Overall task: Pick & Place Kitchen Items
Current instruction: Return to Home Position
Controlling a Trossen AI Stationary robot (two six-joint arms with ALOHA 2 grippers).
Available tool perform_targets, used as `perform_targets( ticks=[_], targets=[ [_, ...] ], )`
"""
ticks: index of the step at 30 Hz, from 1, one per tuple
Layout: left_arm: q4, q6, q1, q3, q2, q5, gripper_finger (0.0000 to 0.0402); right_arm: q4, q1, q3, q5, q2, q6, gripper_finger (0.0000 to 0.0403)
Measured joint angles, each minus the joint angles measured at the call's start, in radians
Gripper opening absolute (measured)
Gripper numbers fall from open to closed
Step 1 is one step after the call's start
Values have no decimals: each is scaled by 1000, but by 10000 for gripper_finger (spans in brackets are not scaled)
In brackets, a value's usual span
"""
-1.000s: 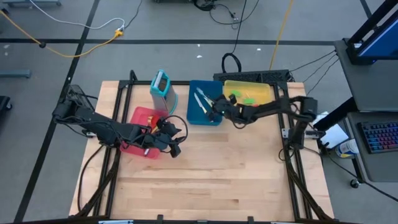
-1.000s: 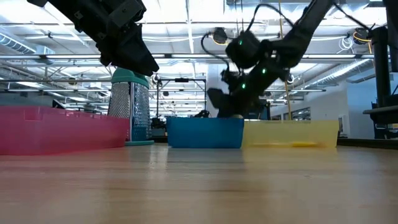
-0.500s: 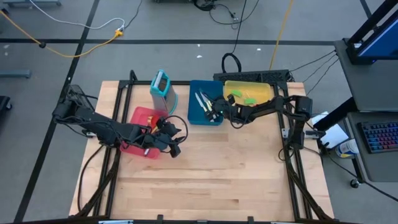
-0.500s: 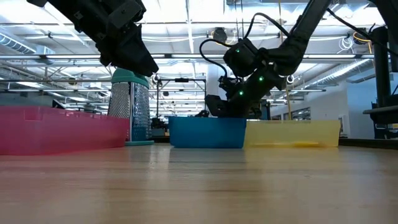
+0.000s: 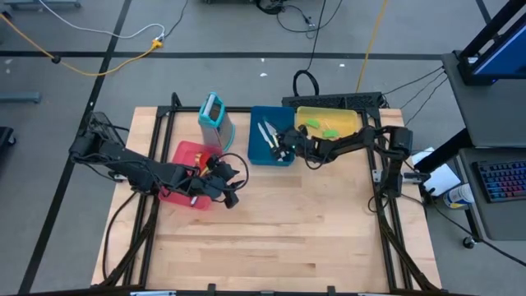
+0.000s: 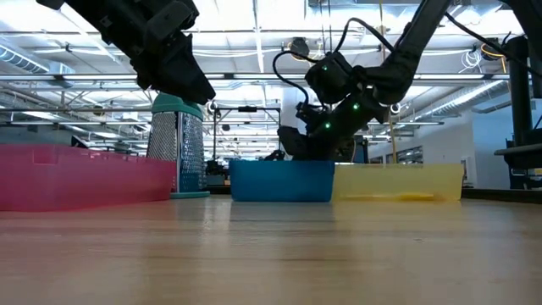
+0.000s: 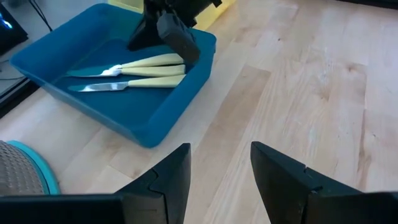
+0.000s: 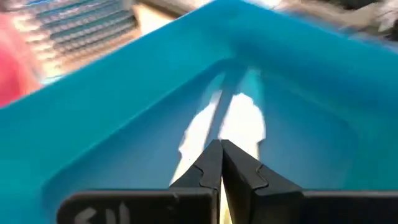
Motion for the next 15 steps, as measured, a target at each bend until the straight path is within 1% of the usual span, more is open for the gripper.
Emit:
perform_targets(
  ticks=[2, 3, 10, 12, 15],
  targets=[
    [-1, 3, 0, 0, 0, 0, 170, 11, 8, -1, -37, -1, -16, 1],
    [-4, 5, 0, 0, 0, 0, 170, 0, 15, -4, -39, -6, -37, 1],
    [-13, 24, 0, 0, 0, 0, 169, -10, 74, -3, -17, -75, -262, 1],
    [-13, 38, 0, 0, -2, 0, 159, -28, 96, -3, -17, -114, -295, 1],
    [-14, 78, 0, 0, -13, 0, 128, -60, 130, -2, -18, -191, -334, 1]
  ],
)
